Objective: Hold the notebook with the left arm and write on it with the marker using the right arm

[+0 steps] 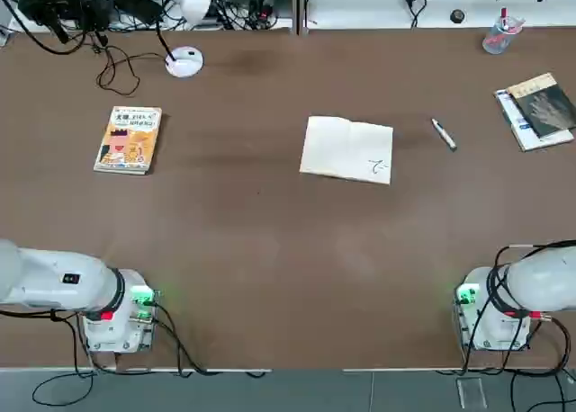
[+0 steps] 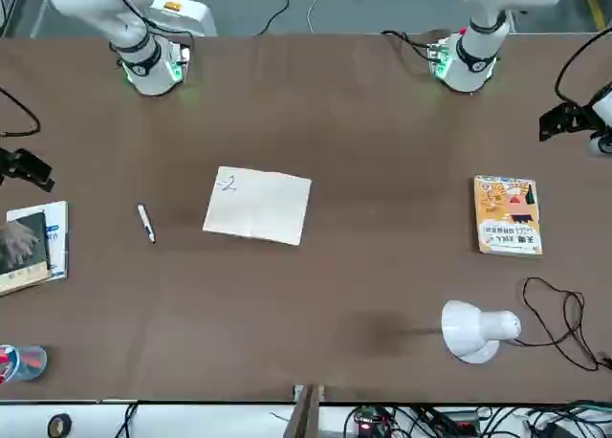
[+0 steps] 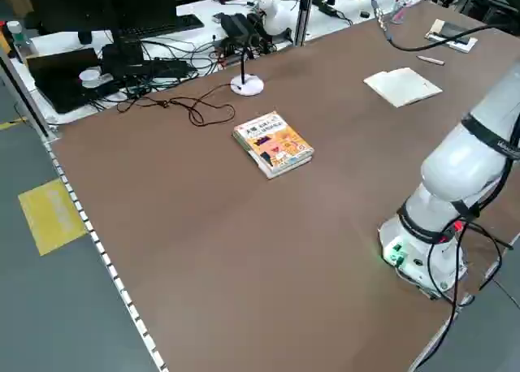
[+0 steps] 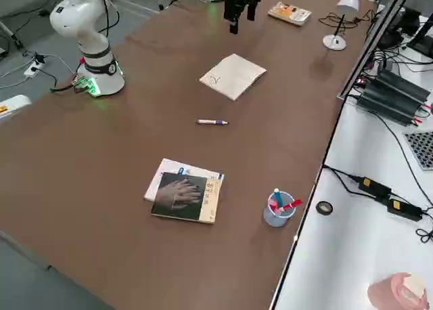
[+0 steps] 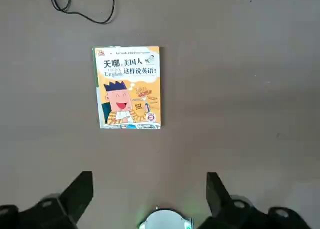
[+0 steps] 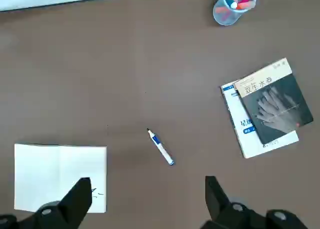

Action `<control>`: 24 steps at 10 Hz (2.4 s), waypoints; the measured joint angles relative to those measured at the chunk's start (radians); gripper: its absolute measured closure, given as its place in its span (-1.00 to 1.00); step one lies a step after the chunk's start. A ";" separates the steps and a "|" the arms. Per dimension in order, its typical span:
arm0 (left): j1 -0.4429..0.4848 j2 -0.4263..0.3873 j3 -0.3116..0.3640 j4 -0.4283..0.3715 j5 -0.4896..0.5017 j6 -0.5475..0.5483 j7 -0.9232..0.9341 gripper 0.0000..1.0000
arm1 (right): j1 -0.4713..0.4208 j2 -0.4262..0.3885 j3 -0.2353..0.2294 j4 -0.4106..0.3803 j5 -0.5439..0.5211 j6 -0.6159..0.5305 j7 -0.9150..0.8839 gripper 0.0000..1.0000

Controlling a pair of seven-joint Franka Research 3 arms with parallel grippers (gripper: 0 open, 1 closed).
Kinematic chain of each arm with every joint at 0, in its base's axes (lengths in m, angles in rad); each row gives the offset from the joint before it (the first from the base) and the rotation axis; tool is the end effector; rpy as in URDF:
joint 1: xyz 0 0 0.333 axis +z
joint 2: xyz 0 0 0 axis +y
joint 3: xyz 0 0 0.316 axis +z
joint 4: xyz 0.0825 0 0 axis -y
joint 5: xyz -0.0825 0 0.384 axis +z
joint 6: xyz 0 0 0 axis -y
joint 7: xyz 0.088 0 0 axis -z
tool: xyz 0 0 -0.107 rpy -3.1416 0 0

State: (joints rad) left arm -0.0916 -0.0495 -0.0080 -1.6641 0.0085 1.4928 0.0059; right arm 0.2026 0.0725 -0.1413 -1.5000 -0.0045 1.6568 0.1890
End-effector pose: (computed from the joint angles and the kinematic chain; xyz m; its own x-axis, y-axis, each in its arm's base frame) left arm 0.5258 -0.0517 0.6014 0.9871 -0.1039 -0.1215 -0.1056 -0.9944 -0.0082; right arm 0.5845 0.0386 0.6252 0.9883 -0.1260 0.0862 -0.1263 -0.9920 -0.0015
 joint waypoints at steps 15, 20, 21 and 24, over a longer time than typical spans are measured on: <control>-0.220 0.149 -0.203 0.155 -0.086 0.072 -0.459 -1.00 | 0.003 0.000 0.000 0.000 0.000 0.007 0.000 -1.00; -0.416 0.237 -0.208 0.157 -0.076 0.199 -0.746 -1.00 | 0.003 0.000 0.000 0.000 0.000 0.008 0.000 -1.00; -0.441 0.257 -0.208 0.157 -0.068 0.221 -0.785 -1.00 | 0.003 0.000 0.000 0.000 0.000 0.008 0.000 -1.00; -0.487 0.321 -0.207 0.157 -0.056 0.294 -0.833 -1.00 | 0.003 0.000 0.000 0.000 0.000 0.009 0.000 -1.00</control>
State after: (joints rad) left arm -0.5782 0.2717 -0.2154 -1.5076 -0.0479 1.7868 -0.8267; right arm 0.2056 0.0724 -0.1410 -1.4998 -0.0045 1.6657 0.1890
